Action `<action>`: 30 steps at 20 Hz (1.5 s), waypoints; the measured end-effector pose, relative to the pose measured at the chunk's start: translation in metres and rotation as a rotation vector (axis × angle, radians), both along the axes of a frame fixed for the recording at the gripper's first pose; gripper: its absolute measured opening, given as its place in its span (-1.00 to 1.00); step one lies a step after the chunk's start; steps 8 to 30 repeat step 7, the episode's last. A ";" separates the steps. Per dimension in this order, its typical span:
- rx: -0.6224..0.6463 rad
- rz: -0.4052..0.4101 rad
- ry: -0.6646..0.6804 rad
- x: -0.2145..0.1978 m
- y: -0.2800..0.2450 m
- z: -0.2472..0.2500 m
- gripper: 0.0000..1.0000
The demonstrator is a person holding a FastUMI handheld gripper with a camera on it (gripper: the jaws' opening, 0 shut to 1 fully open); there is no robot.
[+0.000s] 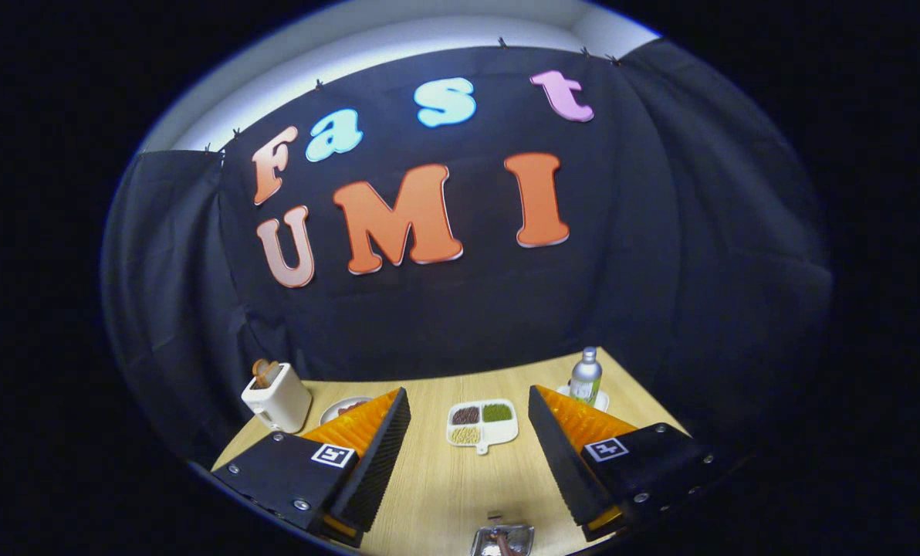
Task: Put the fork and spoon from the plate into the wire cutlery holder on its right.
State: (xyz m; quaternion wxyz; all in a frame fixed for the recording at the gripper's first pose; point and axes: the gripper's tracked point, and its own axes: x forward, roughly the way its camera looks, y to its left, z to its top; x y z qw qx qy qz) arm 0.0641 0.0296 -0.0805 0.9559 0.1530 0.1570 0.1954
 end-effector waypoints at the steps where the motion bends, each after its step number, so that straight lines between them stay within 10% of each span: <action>1: -0.013 -0.015 -0.053 0.002 -0.004 0.011 0.86; 7: -0.035 -0.079 -0.295 0.009 -0.008 0.077 0.89; 30: -0.035 -0.079 -0.295 0.009 -0.008 0.077 0.89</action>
